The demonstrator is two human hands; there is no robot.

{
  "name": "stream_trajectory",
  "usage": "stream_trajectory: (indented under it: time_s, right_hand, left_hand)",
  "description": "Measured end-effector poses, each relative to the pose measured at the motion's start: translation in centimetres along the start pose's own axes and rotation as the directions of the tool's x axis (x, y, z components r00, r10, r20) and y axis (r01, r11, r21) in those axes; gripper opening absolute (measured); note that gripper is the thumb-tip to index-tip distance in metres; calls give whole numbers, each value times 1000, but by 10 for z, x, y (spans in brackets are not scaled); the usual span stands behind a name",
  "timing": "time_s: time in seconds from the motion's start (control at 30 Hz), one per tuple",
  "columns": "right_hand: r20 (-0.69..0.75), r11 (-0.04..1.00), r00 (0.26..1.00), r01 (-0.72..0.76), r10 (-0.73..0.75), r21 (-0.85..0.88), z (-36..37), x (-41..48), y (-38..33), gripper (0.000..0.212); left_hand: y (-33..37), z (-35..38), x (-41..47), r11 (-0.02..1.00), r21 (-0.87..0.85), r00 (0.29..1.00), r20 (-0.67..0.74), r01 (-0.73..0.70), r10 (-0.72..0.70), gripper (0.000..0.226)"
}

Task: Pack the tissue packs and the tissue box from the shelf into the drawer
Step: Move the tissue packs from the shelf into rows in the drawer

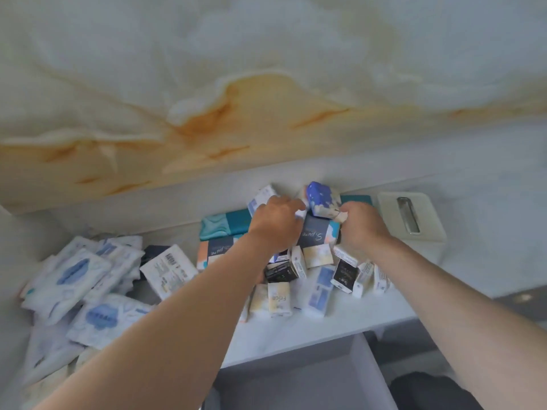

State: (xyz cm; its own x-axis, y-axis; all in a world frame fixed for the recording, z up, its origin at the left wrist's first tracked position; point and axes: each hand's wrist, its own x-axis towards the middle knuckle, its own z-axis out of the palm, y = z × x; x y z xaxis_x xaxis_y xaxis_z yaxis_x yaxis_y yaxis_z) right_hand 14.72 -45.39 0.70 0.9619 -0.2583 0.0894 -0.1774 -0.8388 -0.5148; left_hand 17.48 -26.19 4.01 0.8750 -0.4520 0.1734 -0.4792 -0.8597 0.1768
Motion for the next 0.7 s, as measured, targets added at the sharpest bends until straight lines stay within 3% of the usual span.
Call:
stream_trajectory:
  time_s: [0.07,0.17,0.3,0.47,0.7]
  right_hand:
    - [65,990,998,3,6,-138,11,17,9,17]
    - [113,971,992,-19,47,-239,28,31,15,29]
    - [108,972,987,-92,117,-215,40,42,23,50]
    - [41,979,999,-17,26,-204,41,52,38,38]
    - [5,988,998,-64,65,-141,63,49,42,94]
  left_hand:
    - [-3,12,17,999,31,996,87,-18,15,35]
    - [-4,29,34,987,92,972,207,-131,110,40]
    - [-7,53,46,960,133,941,272,-245,203,50]
    - [-30,63,42,894,314,934,264,-320,241,41]
    - [-26,57,43,915,318,931,338,-249,136,36]
